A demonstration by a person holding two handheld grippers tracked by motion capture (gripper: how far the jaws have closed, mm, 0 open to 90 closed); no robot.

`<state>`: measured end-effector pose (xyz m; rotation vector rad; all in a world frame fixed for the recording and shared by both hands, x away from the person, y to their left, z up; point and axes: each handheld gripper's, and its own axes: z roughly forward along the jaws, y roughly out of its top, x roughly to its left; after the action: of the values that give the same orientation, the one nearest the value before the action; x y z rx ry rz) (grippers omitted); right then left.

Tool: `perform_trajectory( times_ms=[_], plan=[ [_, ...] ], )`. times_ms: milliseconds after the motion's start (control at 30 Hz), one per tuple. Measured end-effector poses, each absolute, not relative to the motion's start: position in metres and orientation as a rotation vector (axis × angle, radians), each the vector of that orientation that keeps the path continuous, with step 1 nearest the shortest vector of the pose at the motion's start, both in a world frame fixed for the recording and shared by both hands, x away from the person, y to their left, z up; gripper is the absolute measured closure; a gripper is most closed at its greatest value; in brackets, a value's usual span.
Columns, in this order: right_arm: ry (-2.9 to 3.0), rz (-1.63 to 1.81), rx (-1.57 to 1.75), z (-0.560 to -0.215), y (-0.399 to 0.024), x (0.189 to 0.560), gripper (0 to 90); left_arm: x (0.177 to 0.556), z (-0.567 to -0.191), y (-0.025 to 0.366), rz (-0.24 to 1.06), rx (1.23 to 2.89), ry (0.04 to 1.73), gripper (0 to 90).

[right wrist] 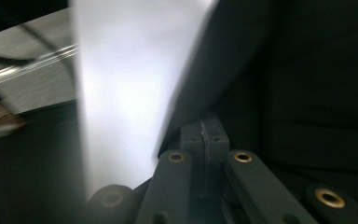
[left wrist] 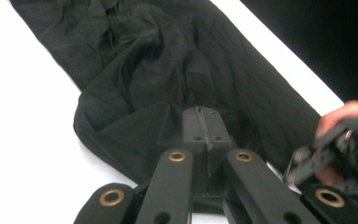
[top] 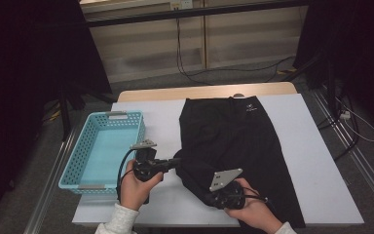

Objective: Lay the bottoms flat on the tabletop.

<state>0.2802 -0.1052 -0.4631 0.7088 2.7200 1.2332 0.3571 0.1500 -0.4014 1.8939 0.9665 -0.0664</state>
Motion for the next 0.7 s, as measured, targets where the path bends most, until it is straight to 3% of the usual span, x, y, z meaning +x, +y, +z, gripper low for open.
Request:
perform_trajectory(
  times_ms=[133, 233, 300, 567, 700],
  plan=[
    [2.800, 1.262, 0.617, -0.463, -0.092, 0.270, 89.2, 0.354, -0.399, 0.152, -0.059, 1.894, 0.958, 90.0],
    [2.836, 1.266, 0.579, -0.462, -0.088, 0.267, 82.4, 0.354, -0.401, 0.152, -0.054, 1.896, 0.965, 89.0],
    [2.833, 1.270, 0.566, -0.459, -0.089, 0.266, 76.3, 0.354, -0.402, 0.151, -0.036, 1.899, 0.972, 78.0],
    [2.630, 1.203, 0.739, -0.449, -0.118, 0.280, 71.1, 0.358, -0.416, 0.145, 0.002, 1.942, 1.014, 48.0],
    [2.647, 1.187, 0.752, -0.457, -0.118, 0.282, 66.8, 0.358, -0.420, 0.143, 0.030, 1.966, 1.018, 40.9]
  ],
)
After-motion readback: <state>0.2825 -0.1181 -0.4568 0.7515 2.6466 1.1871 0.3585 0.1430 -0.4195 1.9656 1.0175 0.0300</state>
